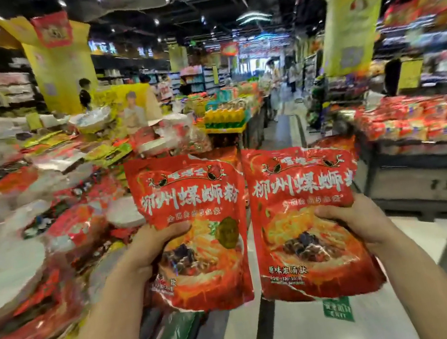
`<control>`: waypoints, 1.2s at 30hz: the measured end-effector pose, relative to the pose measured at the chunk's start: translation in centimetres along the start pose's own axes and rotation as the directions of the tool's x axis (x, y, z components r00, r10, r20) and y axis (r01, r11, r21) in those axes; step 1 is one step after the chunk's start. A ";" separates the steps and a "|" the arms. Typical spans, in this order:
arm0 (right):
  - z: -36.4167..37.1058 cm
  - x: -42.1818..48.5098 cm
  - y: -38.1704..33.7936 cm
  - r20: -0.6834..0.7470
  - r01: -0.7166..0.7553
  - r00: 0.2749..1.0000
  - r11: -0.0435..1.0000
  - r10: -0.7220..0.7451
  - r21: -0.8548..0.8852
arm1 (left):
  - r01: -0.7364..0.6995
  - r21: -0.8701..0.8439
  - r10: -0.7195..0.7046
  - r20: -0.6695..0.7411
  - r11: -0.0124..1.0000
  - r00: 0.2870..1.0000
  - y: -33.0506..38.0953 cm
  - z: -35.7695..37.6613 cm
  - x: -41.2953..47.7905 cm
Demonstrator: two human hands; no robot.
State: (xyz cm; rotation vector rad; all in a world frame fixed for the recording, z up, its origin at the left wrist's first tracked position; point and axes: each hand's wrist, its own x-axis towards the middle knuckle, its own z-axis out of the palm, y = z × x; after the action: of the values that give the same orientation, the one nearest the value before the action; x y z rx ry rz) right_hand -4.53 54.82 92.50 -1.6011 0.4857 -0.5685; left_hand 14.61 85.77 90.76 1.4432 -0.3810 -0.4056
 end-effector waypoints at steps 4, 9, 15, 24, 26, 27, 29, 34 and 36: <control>-1.4 5.2 0.8 -0.159 -0.001 0.987 1.000 -0.001 -0.014 | -0.003 0.010 0.002 0.151 1.000 0.988 -0.4 2.3 9.8; -3.8 11.1 2.8 -0.296 -0.052 0.954 0.999 0.054 0.012 | 0.034 0.030 -0.040 0.249 0.999 0.968 -1.4 6.6 20.1; -8.7 21.9 5.8 -0.322 -0.067 0.943 0.995 0.087 0.072 | 0.022 0.076 -0.044 0.310 0.997 0.950 -3.0 13.7 32.2; -18.7 43.2 8.3 -0.251 -0.095 0.963 0.995 0.102 0.042 | 0.044 0.054 -0.056 0.245 0.998 0.968 -4.1 25.8 48.9; -19.8 47.5 8.3 -0.212 -0.102 0.972 0.994 0.106 0.031 | 0.063 0.039 -0.070 0.211 0.997 0.975 -4.1 27.9 52.2; -20.4 49.6 8.3 -0.202 -0.103 0.973 0.994 0.108 0.033 | 0.071 0.033 -0.076 0.201 0.997 0.977 -4.0 28.8 53.8; -21.5 53.5 8.7 -0.202 -0.108 0.972 0.993 0.117 0.054 | 0.077 0.032 -0.082 0.197 0.997 0.977 -4.1 30.8 57.0; -24.6 63.2 10.6 -0.202 -0.123 0.971 0.991 0.129 0.044 | 0.105 0.021 -0.107 0.189 0.994 0.976 -5.5 35.6 66.2; -25.6 67.6 11.3 -0.206 -0.121 0.971 0.992 0.122 0.017 | 0.103 0.014 -0.104 0.187 0.995 0.977 -6.4 37.2 70.4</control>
State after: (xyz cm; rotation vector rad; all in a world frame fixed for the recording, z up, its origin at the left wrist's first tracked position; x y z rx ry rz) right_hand 32.99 -7.82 88.42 -1.5030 0.7327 -0.6458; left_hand 57.84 18.59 88.27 1.4372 -0.4590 -0.6281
